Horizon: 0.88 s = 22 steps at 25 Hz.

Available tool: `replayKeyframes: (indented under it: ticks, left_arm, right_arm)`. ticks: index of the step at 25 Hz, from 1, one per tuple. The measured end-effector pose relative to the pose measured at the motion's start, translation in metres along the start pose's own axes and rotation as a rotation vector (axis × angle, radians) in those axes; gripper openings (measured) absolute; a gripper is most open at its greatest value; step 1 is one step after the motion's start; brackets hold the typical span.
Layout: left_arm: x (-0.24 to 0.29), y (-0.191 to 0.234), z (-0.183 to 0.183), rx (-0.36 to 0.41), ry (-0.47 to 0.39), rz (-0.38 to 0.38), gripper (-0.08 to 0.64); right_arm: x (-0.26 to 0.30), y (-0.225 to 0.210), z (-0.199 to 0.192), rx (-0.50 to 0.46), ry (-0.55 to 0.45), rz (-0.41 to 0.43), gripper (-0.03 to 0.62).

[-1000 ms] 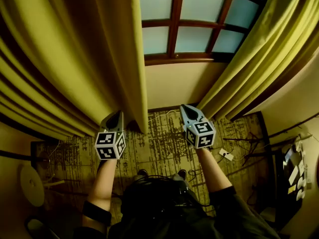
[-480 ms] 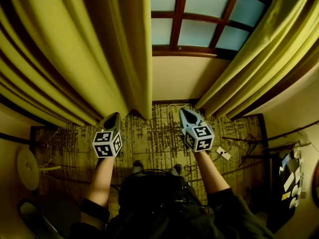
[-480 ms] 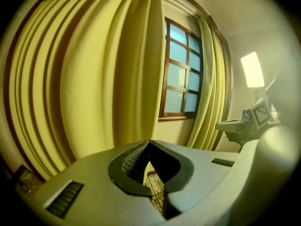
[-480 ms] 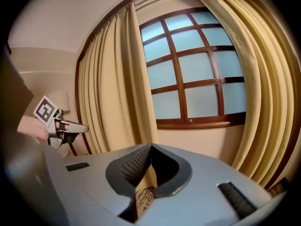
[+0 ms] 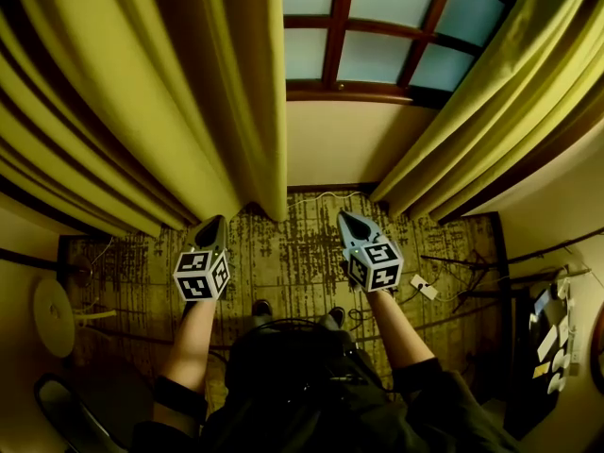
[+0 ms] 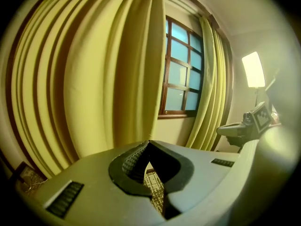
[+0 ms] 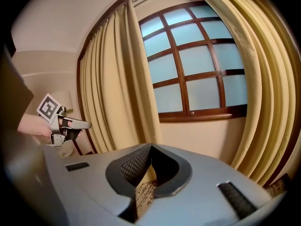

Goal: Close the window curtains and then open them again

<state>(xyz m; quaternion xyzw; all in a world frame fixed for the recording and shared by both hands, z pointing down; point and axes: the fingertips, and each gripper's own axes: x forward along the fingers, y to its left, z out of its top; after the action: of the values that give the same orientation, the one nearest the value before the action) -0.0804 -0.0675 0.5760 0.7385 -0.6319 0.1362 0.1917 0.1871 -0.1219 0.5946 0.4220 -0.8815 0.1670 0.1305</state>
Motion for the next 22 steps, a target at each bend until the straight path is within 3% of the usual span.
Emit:
replayKeyframes:
  ticks: [11,22]
  left_arm:
    - [0.007,-0.004,-0.006,0.006,0.013,0.018,0.000]
    - [0.038,-0.040,0.002,0.043,0.035,-0.037,0.000]
  right_arm:
    - [0.004,-0.010,0.002,0.002,-0.004,-0.020,0.000]
    - [-0.005,-0.039,-0.006,0.038,0.000,-0.049,0.000]
